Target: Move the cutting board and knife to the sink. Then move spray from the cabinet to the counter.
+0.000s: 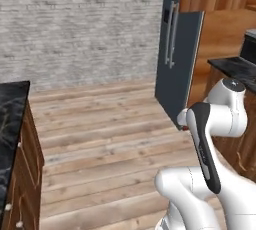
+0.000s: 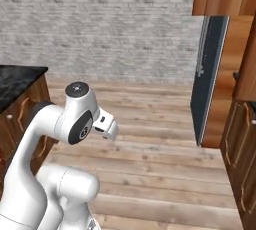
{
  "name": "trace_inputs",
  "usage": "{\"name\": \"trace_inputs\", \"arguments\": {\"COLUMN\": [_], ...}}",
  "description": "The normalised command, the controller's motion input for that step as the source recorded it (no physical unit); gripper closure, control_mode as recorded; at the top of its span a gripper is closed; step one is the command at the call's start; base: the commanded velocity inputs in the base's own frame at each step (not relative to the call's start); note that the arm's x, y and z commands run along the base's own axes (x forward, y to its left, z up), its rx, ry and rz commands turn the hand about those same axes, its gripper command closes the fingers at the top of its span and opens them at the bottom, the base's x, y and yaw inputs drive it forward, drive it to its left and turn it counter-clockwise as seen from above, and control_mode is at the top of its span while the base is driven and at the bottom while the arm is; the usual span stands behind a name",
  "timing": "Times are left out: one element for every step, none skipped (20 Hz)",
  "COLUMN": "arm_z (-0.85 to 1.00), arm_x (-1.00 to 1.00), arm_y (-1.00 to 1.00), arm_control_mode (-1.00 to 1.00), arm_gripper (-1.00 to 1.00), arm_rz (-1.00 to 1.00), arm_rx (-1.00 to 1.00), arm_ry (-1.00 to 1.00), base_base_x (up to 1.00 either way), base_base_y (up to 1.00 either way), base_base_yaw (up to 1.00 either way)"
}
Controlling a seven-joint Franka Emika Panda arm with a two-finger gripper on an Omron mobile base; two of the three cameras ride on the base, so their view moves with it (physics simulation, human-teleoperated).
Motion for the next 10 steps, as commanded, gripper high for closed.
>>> {"name": "trace_inputs", "arguments": {"arm_z": [0.0, 0.0, 0.0, 0.0, 0.0, 0.0, 0.0, 0.0, 0.0, 0.0], "arm_x": [0.0, 0.0, 0.0, 0.0, 0.0, 0.0, 0.0, 0.0, 0.0, 0.0], "arm_y": [0.0, 0.0, 0.0, 0.0, 0.0, 0.0, 0.0, 0.0, 0.0, 0.0], "arm_control_mode": [1.0, 1.0, 1.0, 1.0, 1.0, 1.0, 1.0, 1.0, 1.0, 1.0], "arm_gripper": [-1.0, -1.0, -1.0, -1.0, -1.0, -1.0, -1.0, -1.0, -1.0, -1.0], "arm_rz": [0.0, 0.0, 0.0, 0.0, 0.0, 0.0, 0.0, 0.0, 0.0, 0.0], "arm_rx": [0.0, 0.0, 0.0, 0.0, 0.0, 0.0, 0.0, 0.0, 0.0, 0.0], "arm_ry": [0.0, 0.0, 0.0, 0.0, 0.0, 0.0, 0.0, 0.0, 0.0, 0.0], "base_base_x": [0.76, 0.76, 0.76, 0.75, 0.74, 0.73, 0.72, 0.7, 0.64, 0.61], "base_base_y": [0.24, 0.24, 0.24, 0.25, 0.25, 0.25, 0.26, 0.29, 0.35, 0.37], "base_base_yaw": [-0.15, -0.15, -0.15, -0.16, -0.17, -0.19, -0.2, -0.26, -0.38, -0.47]}}
